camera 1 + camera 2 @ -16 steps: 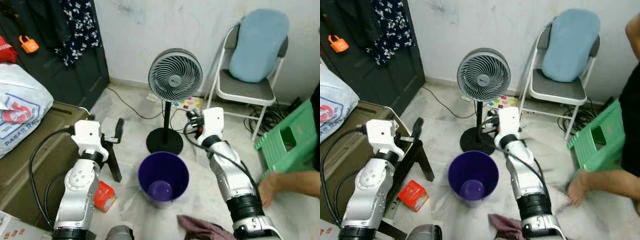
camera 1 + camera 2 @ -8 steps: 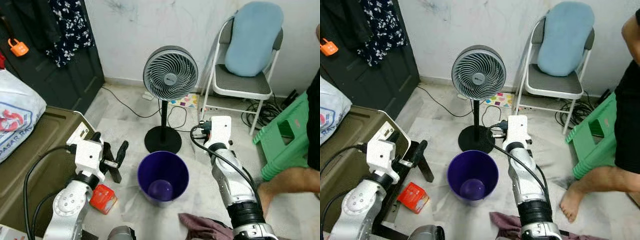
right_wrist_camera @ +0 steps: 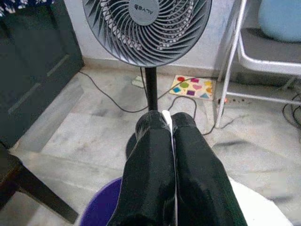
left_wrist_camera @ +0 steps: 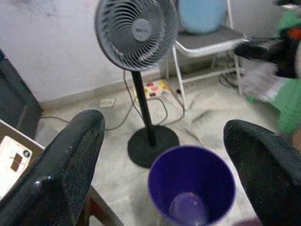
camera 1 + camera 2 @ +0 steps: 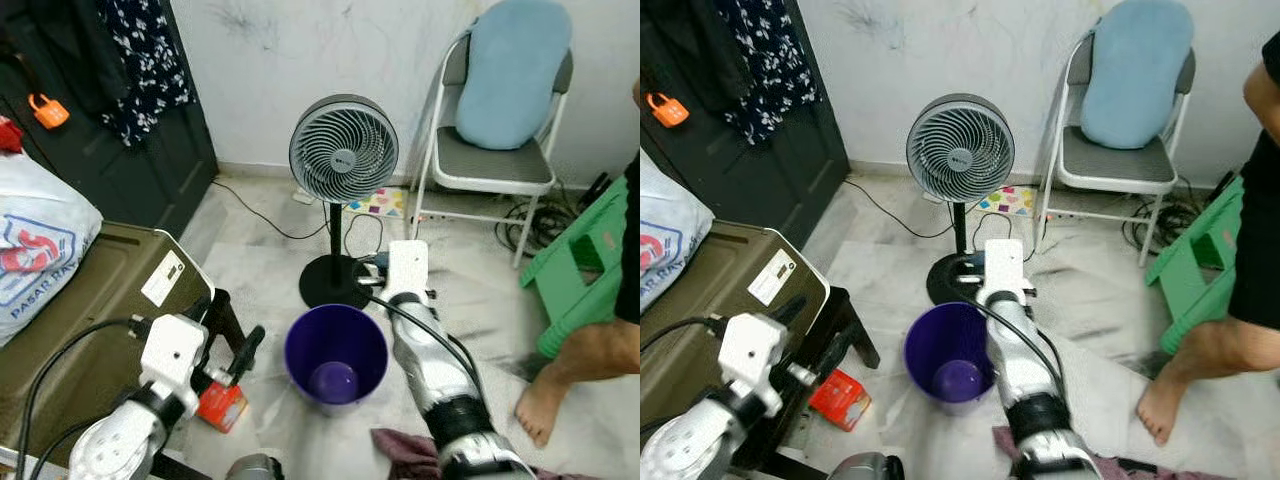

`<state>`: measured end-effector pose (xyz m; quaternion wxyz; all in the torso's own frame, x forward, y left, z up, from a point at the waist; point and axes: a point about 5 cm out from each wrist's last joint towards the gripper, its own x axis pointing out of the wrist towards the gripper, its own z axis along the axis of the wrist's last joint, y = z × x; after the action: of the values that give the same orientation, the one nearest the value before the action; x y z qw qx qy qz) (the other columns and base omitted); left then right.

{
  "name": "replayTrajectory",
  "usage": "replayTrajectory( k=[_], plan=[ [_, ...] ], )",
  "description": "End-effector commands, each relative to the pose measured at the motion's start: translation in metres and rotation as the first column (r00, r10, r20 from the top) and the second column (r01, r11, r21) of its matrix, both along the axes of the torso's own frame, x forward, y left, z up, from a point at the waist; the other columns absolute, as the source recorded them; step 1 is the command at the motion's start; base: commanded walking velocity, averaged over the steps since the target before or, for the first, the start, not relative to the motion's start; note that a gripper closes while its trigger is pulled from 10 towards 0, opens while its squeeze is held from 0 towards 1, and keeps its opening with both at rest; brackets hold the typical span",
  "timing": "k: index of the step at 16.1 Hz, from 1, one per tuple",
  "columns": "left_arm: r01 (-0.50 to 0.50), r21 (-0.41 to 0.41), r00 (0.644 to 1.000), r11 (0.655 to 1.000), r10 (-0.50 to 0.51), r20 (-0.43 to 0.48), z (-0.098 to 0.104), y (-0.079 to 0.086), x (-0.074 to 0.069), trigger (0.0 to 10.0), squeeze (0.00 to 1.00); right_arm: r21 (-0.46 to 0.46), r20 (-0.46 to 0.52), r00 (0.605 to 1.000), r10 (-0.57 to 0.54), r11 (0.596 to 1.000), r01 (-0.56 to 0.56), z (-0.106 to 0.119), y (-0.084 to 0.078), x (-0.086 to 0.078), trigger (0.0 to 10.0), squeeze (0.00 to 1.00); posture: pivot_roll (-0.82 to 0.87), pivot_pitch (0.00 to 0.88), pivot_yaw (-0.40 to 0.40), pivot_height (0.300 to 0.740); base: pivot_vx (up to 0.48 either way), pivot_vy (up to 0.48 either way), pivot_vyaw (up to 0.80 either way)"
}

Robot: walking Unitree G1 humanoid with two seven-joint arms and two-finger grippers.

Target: Clean up the room

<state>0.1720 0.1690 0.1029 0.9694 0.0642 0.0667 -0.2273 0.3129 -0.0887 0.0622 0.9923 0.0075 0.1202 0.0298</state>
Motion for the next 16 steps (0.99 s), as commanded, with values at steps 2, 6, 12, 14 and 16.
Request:
replayTrajectory(
  k=[2,6,12,14,16],
  plan=[
    [0.004,0.01,1.0,1.0,-0.004,0.01,0.012,0.001,-0.003,10.0,0.0,0.033,0.015,1.0,0.01,0.999,-0.011,0.006,0.021,0.006,10.0,0.0,0.12,0.012,0.118,0.74,0.0,0.0,0.0],
    [-0.052,0.002,0.998,0.999,0.052,-0.021,0.018,0.002,-0.013,10.0,0.0,0.053,-0.036,0.999,0.036,0.998,-0.034,0.001,0.043,0.006,10.0,0.0,0.13,0.068,0.147,0.74,0.0,0.0,0.0],
    [-0.09,0.004,0.993,0.996,0.09,-0.076,0.026,0.001,-0.031,10.0,0.0,-0.004,-0.077,0.997,0.002,1.0,-0.002,-0.01,0.039,0.003,10.0,0.0,0.15,0.168,0.142,0.74,0.0,0.0,0.0],
    [-0.093,-0.019,0.988,0.995,0.09,-0.126,0.03,-0.001,-0.047,10.0,0.0,-0.002,-0.122,0.992,0.009,1.0,-0.009,-0.016,0.044,0.001,10.0,0.0,0.16,0.214,0.14,0.74,0.0,0.0,0.0],
    [-0.109,0.002,0.983,0.994,0.108,-0.147,0.031,0.0,-0.056,10.0,0.0,-0.026,-0.136,0.991,0.017,0.999,-0.02,-0.017,0.046,0.002,10.0,0.0,0.17,0.235,0.141,0.74,0.0,0.0,0.0]
  ],
)
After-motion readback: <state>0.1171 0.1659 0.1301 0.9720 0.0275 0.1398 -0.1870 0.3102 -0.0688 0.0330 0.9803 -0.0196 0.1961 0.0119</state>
